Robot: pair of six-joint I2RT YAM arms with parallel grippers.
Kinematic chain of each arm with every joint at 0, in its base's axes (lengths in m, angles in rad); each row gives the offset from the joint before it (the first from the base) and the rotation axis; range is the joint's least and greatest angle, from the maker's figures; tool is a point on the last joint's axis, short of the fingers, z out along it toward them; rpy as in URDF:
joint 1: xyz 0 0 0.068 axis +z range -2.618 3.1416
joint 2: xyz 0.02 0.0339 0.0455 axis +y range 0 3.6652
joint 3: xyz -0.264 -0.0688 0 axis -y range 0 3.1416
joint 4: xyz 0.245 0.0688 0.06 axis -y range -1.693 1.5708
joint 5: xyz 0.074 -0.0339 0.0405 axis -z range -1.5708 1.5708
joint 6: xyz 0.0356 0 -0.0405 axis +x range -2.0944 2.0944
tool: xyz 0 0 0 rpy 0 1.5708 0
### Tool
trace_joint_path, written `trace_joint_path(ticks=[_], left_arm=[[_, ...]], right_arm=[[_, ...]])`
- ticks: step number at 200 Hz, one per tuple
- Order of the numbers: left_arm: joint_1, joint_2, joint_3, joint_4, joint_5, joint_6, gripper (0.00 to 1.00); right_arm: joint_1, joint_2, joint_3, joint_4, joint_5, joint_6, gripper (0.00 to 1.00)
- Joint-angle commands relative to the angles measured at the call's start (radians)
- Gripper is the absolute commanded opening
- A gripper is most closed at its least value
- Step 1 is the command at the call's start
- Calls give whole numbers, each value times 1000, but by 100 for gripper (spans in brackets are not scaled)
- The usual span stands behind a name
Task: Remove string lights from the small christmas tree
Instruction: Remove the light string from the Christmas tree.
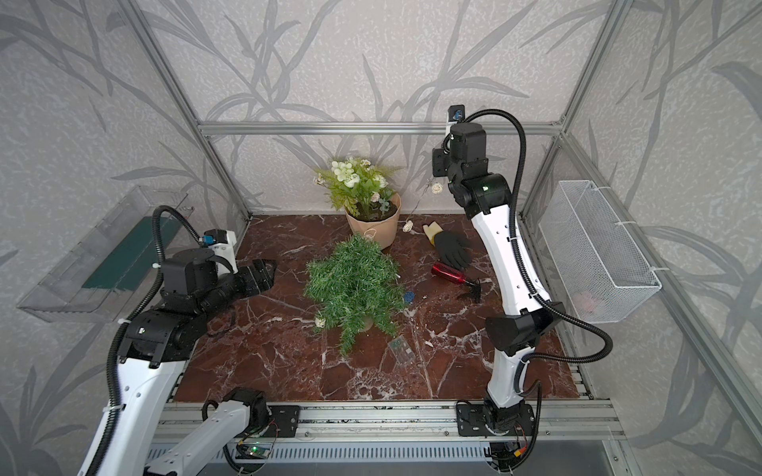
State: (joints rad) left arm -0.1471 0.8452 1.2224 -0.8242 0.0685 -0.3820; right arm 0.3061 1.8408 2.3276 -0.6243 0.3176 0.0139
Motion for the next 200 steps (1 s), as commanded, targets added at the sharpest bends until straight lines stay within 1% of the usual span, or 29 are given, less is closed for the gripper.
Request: trace_joint_path(ticks=[1,22,53,72,112,132,152,173,187,200], left_arm=[[-2,1,7,11,17,-24,80],[-3,4,8,14,18,-32,80],[-3,7,16,8,-3,-20,80],[-3,5,30,-5,-14,-10,80],[-4,-17,43,-22,-19,-11,80],[-6,-28,31,-24,-20,8,80],[-6,-40,11,-24,-35,29,80],[-6,-57,-5,-26,-40,43,80],[-15,-66,-20,-28,-43,75,80],[-30,-75,-45,-32,-76,107,81]], right_arm=[[-53,-116,-107,64,86,-3,0],[-99,-236,-253,109,68,7,0],[-108,-402,-429,174,90,-34,0],[-110,-479,-473,157,89,-48,0],[-110,-646,-528,98,25,-38,0],[-110,-722,-545,71,-73,-26,0],[-108,-768,-533,23,-246,8,0],[-108,-789,-474,-56,-409,38,0],[-108,-811,-450,-91,-482,57,0],[-108,-844,-453,-95,-541,81,0]])
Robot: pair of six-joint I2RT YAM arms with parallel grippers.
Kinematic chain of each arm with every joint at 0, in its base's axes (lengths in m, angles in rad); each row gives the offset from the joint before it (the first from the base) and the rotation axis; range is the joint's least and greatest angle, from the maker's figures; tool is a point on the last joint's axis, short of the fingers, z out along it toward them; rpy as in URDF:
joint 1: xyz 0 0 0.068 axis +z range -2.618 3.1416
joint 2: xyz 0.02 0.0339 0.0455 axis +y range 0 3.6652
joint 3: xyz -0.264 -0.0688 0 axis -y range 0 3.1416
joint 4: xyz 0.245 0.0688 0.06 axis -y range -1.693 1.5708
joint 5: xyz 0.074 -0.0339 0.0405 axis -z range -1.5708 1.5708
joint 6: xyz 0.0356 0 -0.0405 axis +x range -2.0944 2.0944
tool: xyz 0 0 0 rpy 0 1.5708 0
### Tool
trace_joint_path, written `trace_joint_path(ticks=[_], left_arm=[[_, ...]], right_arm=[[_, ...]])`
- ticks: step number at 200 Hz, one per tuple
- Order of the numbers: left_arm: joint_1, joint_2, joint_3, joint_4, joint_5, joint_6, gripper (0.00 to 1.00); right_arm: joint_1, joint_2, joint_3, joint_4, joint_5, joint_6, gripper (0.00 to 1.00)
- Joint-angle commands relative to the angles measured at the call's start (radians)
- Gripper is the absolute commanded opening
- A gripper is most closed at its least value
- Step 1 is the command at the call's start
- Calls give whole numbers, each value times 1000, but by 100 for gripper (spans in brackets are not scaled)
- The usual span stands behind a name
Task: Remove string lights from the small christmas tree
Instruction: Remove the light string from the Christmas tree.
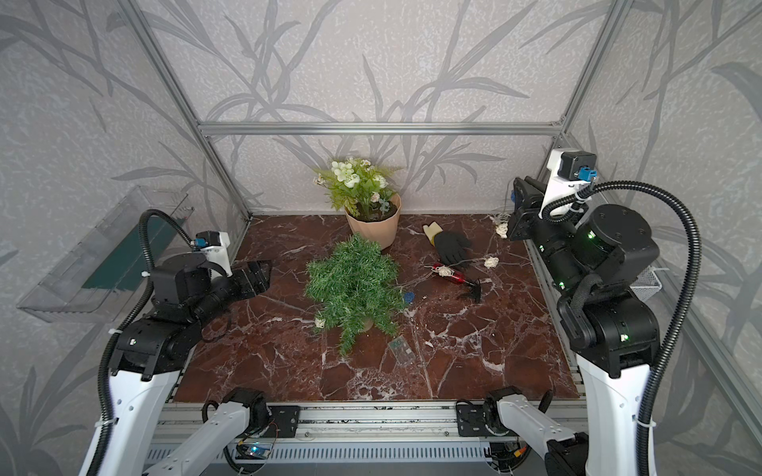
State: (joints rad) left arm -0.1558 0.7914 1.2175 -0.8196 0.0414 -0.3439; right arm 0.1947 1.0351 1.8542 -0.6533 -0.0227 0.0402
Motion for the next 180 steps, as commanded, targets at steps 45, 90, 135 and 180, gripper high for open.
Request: trace_joint_path(ticks=[45,90,135,180], left_arm=[[-133,-41,-47,-53,-95,125,88],[-459,7,83,-50,-244,195,91],[-953,202,245,-2,-618,386,94],[-1079,350,328,179,-489,435,94]], right_arm=[[3,-86,51,-52,-489,178,0],[3,-63,67,17,-681,316,0],[3,-36,39,124,-787,404,0],[14,12,28,177,-795,399,0]])
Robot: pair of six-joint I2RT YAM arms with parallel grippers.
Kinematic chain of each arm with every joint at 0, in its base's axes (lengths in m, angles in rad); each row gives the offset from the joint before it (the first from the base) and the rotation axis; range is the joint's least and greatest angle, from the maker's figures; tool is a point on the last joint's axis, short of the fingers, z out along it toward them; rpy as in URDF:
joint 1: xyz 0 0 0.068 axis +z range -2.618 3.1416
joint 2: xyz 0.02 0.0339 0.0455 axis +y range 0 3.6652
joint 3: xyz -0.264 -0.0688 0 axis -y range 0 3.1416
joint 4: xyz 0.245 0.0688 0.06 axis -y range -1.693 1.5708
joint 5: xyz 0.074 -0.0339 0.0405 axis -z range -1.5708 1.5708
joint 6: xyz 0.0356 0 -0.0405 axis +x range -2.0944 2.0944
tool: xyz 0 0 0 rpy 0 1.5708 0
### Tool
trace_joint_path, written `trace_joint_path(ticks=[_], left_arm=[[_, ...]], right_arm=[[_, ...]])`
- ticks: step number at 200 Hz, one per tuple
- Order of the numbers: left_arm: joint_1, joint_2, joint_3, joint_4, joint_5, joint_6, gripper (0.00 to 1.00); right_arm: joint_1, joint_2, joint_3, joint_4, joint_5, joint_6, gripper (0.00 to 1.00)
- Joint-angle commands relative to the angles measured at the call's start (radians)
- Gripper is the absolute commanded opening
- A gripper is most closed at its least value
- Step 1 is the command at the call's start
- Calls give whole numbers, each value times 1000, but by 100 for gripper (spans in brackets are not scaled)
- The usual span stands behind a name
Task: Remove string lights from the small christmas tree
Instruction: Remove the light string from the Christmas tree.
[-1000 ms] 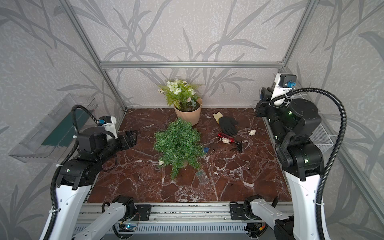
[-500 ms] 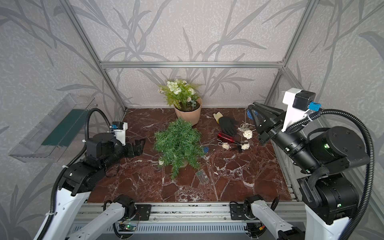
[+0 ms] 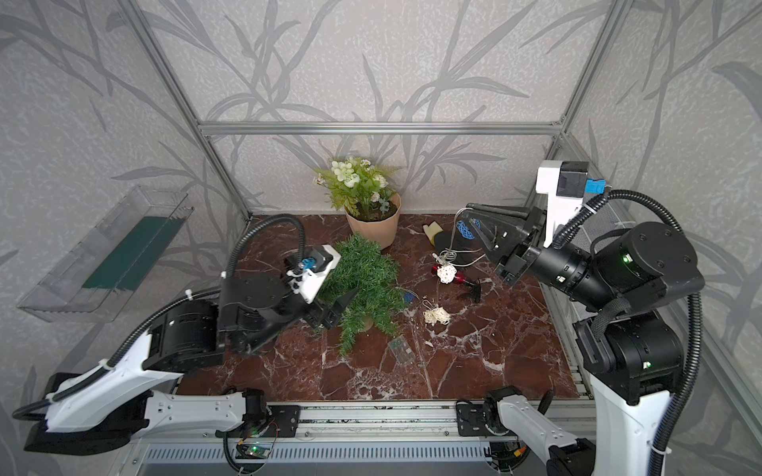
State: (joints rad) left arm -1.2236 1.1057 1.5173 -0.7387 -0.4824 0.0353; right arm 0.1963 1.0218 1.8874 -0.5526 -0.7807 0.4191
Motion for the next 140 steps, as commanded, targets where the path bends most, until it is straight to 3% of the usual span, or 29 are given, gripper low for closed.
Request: trace_joint_path(ticks=[1,33,66,107,140], left_arm=[[-11,37,29,102,40,56,94],[-16,145,55,161,150,52,99],[-16,187,-41,309,286,66,99],[15,204,-160,458,349,59,99],[111,229,-242,641,520,-16,99]], right_arm=[[14,26,-4,77,-37,20,0],[110,76,22,98,8,-7,0],[235,139,98,44,97,-83,0],[269,173,129,66,113,-70,0],[273,173,111,91,117,-52,0]])
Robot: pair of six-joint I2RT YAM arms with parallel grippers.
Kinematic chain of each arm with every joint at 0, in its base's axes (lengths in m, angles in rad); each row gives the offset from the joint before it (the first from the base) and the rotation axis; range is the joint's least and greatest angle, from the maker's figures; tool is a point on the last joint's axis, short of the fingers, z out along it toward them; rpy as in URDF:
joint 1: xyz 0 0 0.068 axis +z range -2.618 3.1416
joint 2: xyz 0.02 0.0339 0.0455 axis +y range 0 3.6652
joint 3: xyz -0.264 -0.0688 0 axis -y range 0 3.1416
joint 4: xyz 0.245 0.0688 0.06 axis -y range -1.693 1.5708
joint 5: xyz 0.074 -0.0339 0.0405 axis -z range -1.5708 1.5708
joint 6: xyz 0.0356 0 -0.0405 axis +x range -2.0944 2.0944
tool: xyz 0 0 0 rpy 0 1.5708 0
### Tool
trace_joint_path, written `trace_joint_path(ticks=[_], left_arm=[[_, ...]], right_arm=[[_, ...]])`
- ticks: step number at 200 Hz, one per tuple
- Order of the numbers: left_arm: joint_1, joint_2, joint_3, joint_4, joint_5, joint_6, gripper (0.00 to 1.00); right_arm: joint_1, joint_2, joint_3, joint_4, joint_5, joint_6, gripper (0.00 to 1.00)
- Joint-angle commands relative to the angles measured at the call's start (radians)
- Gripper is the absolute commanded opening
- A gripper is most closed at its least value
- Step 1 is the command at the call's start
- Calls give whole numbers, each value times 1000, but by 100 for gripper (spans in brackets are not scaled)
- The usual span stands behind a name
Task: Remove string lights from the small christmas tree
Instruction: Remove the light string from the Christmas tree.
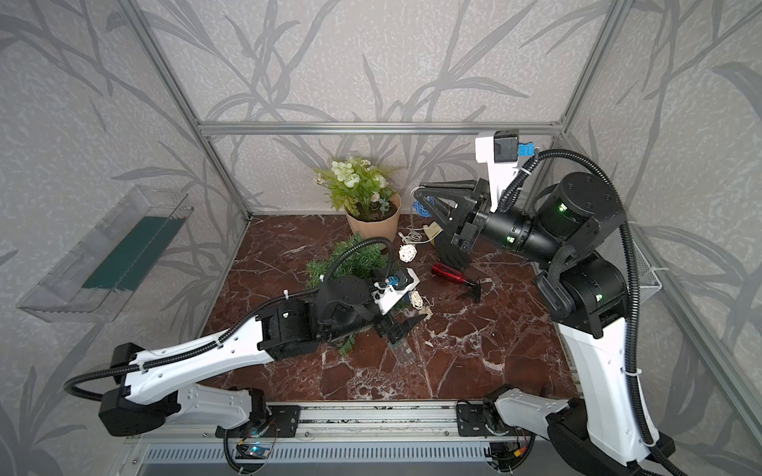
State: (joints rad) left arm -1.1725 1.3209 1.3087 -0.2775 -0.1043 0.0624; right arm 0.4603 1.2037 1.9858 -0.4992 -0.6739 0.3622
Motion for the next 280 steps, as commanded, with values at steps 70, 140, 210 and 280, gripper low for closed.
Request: trace_joint_path(ticks=[70,140,210,280], left_arm=[[133,130,-80,334,291,-137,98],[148,149,-83,445,380,-239,40],[149,45,-72,261,272,-273,0],[101,-161,17,-124,184,-317,0]], right_arm=[[8,-7,57,26,36,-1,0],[8,-22,23,38,54,-7,0],[8,-46,-6,-41,113,-106,0],[7,-71,-120,-139,258,-256,0]])
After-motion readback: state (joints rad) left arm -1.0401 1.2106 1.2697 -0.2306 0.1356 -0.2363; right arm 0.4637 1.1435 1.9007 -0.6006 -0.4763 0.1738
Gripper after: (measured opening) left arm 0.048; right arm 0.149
